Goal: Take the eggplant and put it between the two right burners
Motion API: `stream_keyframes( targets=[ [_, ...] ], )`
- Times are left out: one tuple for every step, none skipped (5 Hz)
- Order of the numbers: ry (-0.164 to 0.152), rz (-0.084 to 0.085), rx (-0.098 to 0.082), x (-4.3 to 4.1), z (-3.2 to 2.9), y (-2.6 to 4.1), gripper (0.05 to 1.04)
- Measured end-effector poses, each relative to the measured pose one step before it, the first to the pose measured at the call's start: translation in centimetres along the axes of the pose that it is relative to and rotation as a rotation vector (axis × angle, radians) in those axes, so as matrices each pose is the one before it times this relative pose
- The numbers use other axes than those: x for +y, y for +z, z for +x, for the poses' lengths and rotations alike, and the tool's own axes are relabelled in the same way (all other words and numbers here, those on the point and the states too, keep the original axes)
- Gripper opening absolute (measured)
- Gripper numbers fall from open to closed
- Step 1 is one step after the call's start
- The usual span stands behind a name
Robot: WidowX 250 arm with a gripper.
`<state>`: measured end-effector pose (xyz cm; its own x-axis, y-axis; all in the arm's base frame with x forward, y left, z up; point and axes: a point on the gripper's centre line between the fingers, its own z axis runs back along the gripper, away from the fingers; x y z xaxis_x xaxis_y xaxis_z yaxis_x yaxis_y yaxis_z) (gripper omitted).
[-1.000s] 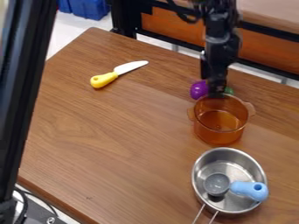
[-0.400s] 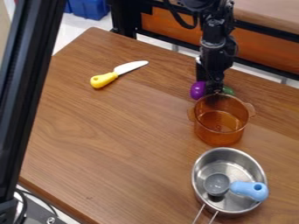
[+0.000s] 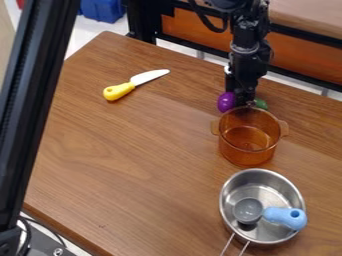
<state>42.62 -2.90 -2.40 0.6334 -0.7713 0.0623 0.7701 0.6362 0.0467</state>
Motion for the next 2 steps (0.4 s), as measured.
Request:
stream_keyframes(
  targets=[
    [0.0256,-0.0064,-0.0007,0.745,-0.425,0.096,0.664],
    [0.0421,0.0011,-0.0041,0.812,-0.506,0.304,0.664]
  ],
)
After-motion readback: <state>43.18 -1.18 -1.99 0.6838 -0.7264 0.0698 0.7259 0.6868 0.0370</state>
